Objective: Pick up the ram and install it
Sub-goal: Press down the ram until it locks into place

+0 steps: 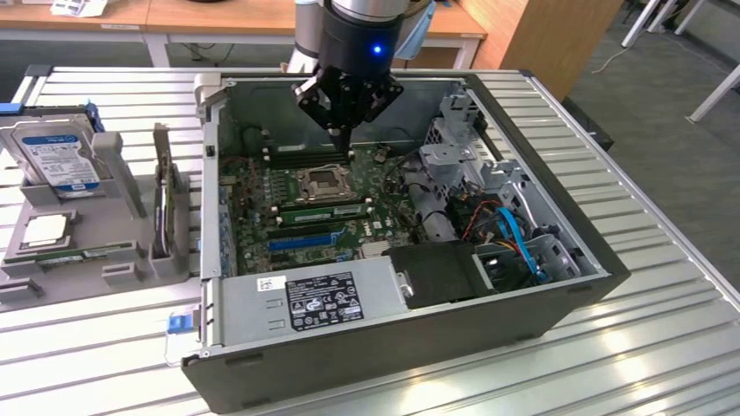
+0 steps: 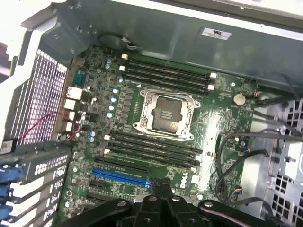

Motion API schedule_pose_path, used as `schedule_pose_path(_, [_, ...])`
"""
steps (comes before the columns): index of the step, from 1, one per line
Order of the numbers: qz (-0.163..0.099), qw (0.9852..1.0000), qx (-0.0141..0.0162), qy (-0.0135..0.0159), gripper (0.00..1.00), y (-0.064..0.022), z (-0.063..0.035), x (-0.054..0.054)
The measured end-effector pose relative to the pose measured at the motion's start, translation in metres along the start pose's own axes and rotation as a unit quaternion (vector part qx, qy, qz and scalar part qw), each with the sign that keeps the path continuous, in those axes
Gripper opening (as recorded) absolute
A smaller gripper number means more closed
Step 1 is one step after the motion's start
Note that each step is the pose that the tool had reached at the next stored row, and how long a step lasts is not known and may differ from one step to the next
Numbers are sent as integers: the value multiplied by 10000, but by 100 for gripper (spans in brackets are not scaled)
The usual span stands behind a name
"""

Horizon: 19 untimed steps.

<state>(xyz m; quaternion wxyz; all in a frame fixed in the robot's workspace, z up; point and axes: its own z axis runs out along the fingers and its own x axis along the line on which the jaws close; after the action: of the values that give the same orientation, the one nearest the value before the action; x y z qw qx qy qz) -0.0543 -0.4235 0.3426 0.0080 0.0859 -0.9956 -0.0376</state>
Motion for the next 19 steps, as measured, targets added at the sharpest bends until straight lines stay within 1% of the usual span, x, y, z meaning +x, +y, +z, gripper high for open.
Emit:
schedule_pose_path(3, [186, 9998, -3, -1, 10, 0, -1, 0])
schedule_pose_path(6, [379, 9993, -7, -8, 10, 0, -1, 0])
schedule_pose_path(9, [587, 9983, -10, -20, 10, 0, 0, 1])
schedule_pose_path(13, [845, 9964, -13, -35, 10, 0, 0, 1])
schedule_pose_path(14, [869, 9962, -14, -36, 10, 0, 0, 1])
schedule_pose_path(19, [871, 9962, -14, -34, 10, 0, -1, 2])
